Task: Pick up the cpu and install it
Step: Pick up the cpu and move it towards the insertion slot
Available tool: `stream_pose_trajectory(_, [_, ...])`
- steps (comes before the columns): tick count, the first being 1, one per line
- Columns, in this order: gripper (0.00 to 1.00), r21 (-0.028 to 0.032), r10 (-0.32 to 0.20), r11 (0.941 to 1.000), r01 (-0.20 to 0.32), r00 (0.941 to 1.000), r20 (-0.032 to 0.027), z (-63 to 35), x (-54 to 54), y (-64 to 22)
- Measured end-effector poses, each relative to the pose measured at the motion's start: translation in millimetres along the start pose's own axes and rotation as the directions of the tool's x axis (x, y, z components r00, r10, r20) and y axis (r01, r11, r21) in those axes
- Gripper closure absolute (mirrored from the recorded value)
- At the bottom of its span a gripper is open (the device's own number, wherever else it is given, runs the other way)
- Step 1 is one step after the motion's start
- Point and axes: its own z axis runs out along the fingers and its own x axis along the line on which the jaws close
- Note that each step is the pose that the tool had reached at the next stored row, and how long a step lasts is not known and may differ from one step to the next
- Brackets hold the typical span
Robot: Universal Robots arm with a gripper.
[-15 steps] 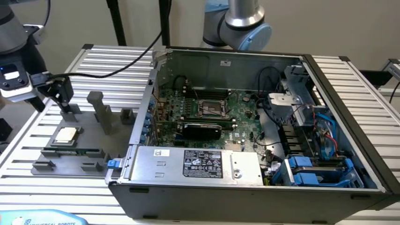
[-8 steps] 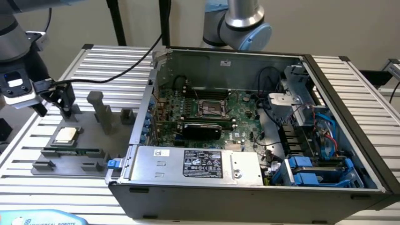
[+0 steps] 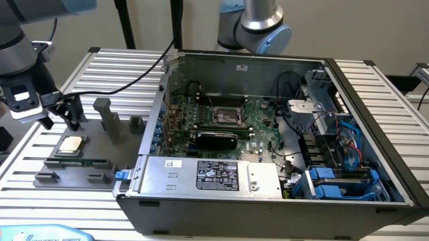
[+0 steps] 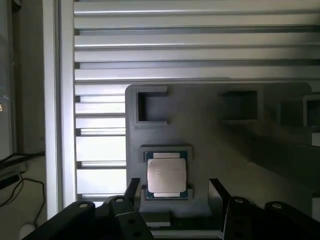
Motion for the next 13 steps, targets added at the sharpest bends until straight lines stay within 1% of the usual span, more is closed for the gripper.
stream_pose_trajectory(13, [0.35,0.0,0.0,1.0,0.0,1.0,-0.0001,23.6,0.1,-2.4])
